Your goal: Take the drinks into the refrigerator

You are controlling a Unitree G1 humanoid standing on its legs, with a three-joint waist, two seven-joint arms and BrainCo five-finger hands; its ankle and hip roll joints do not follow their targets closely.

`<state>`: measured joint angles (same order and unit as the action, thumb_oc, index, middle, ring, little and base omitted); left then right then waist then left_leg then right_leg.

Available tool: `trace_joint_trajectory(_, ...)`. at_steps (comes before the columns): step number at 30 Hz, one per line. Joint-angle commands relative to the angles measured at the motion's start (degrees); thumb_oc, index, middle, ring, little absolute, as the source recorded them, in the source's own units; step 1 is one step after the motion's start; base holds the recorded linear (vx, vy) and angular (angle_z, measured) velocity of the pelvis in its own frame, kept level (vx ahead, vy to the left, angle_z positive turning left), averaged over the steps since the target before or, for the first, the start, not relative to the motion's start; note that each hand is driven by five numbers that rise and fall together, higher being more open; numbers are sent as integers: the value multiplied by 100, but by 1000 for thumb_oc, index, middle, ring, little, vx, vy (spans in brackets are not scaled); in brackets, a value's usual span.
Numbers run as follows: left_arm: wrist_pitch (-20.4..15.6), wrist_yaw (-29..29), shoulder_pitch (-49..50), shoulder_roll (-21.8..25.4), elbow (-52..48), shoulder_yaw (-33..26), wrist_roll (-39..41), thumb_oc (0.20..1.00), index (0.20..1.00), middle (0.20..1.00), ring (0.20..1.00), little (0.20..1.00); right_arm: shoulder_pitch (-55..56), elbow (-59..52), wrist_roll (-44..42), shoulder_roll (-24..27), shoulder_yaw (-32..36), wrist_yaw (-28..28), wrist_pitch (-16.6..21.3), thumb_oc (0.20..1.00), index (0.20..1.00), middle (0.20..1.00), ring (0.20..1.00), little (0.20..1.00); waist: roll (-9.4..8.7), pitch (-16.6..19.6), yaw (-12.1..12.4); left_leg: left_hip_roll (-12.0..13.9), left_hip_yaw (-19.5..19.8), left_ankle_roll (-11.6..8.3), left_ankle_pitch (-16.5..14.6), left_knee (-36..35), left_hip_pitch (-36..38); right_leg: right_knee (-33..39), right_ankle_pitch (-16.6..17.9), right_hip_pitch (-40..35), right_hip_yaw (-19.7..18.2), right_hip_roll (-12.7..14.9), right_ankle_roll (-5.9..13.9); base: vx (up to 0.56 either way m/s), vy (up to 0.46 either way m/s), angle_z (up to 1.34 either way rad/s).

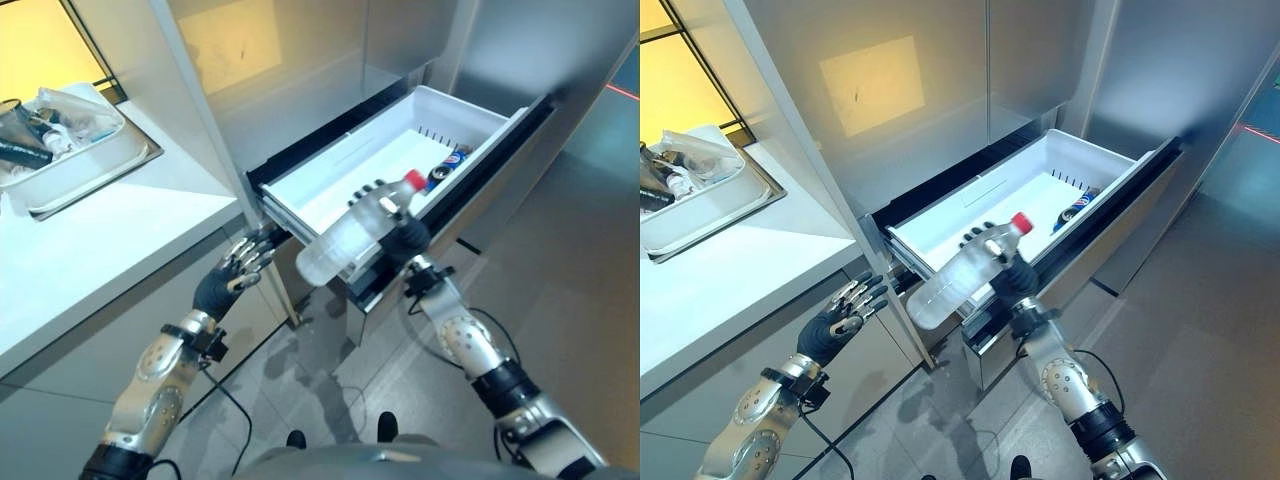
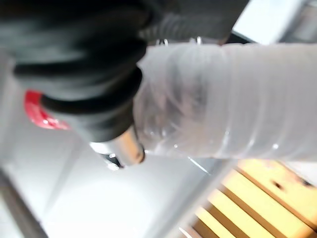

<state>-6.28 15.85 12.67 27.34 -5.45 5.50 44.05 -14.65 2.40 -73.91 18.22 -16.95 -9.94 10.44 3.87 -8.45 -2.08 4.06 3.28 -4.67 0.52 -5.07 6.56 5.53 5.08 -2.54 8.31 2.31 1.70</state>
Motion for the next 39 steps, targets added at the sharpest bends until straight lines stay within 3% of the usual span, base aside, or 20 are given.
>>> trace_joint_trajectory(1,-369,30,31,264,-319,-282,218,1000,1000,1000,1000,1000,-658,-752,-239,-411,308,-154,553,200,200,200,200,200,-351,6,-45,-428,-45,499,-573,266,113,-466,-949,-401,-4,30,107,0,0,0)
trace_joint_trajectory(12,-433,-11,409,-68,-277,-556,390,1000,1000,1000,1000,1000,-1194,-172,-33,-207,920,173,973,200,200,200,200,200,-398,8,72,-428,-19,515,-595,286,114,-466,-976,-428,11,23,94,0,0,0)
trace_joint_trajectory(19,-565,88,372,237,-306,-361,582,1000,1000,1000,1000,1000,-3113,1456,-111,562,1113,793,1497,200,200,200,200,200,-445,-164,266,-475,21,527,-598,397,-66,-550,-951,-258,17,36,119,-12,5,0)
trace_joint_trajectory(23,-596,73,265,324,-251,-291,682,1000,1000,1000,1000,1000,-3721,1860,-91,797,1020,942,1560,200,200,200,200,200,-445,-288,323,-496,39,535,-559,432,-233,-658,-946,-52,17,33,117,-46,14,-1)
trace_joint_trajectory(28,-708,68,157,446,-241,-252,843,1000,1000,1000,1000,1000,-4507,2422,-129,1006,929,1042,1686,200,200,200,200,200,-377,-504,384,-537,81,550,-453,485,-585,-829,-915,364,51,68,129,-60,12,2)
trace_joint_trajectory(35,-848,82,-5,551,-370,-174,974,1000,1000,1000,1000,1000,-4947,2678,-237,1122,907,981,1828,200,200,200,200,200,-129,-806,472,-565,189,535,-245,473,-1029,-1171,-919,995,149,143,117,-55,10,11)
trace_joint_trajectory(39,-890,32,-108,547,-432,-24,1003,1000,1000,1000,1000,1000,-5035,2800,-313,913,824,952,1874,200,200,200,200,200,22,-934,504,-574,200,533,-196,489,-1180,-1330,-934,1232,136,173,116,-3,1,5)
